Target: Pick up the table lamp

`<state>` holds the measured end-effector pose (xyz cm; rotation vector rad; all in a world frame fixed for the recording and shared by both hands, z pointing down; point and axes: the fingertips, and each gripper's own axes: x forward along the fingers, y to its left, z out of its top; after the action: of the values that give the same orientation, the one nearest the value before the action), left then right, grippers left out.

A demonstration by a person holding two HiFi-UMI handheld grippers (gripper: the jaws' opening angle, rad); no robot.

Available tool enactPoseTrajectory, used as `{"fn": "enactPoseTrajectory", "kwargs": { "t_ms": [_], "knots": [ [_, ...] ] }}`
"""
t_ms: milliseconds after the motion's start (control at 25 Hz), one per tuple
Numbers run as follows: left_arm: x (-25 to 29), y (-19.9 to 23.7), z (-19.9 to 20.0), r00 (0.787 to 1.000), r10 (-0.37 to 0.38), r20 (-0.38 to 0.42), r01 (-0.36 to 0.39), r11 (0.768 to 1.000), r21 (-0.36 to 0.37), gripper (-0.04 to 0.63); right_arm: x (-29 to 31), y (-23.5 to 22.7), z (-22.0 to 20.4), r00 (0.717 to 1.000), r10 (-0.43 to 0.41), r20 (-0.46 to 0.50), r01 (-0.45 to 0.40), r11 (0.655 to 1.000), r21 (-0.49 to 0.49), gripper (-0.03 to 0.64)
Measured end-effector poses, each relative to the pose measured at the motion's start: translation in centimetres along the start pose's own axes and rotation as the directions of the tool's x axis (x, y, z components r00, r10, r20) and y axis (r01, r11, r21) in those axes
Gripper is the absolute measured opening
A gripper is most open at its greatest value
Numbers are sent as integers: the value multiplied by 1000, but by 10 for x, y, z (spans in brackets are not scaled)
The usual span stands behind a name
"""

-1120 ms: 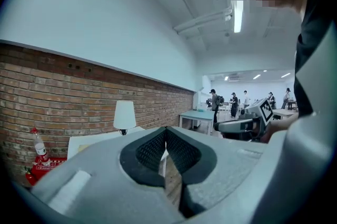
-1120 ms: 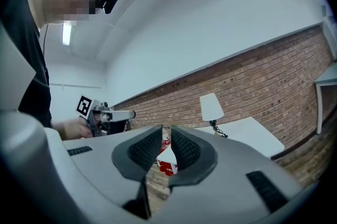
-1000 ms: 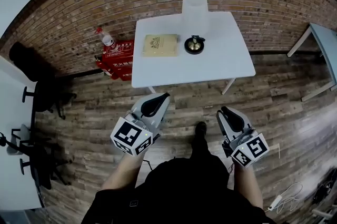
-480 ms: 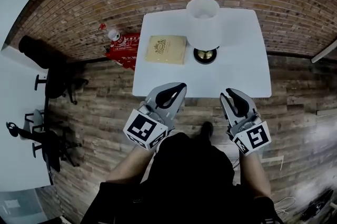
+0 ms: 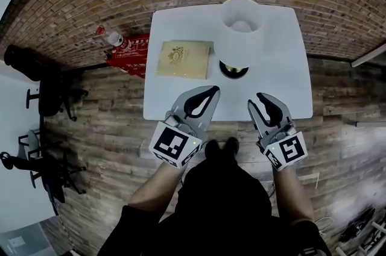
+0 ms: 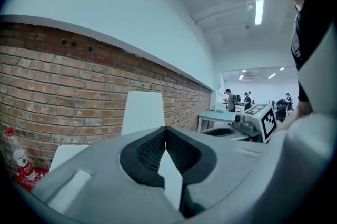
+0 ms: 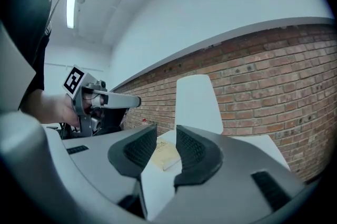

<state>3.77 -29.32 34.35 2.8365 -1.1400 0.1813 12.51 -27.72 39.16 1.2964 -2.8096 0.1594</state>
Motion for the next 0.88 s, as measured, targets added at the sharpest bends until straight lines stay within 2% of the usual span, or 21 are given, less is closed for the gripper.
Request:
{"fn": "enactPoseTrajectory", "kwargs": {
  "t_ms": [200,400,640,880],
  "knots": [
    [-9,27,-18,1000,-18,-13,18,999,37,8,25,-4,2,999,-50,-8,50,998,-43,115],
    [-18,56,-43,1000,-16,-21,17,999,46,8,49,-1,-17,996,-89,-20,87,994,-71,133],
    [-1,82,-74,999,-11,-38,11,1000,14,8,74,-12,-58,986,-157,-51,156,987,-35,147],
    [33,89,-94,999,-39,-22,40,998,46,8,100,-48,-87,967,-255,-17,255,966,-35,192]
  ]
}}
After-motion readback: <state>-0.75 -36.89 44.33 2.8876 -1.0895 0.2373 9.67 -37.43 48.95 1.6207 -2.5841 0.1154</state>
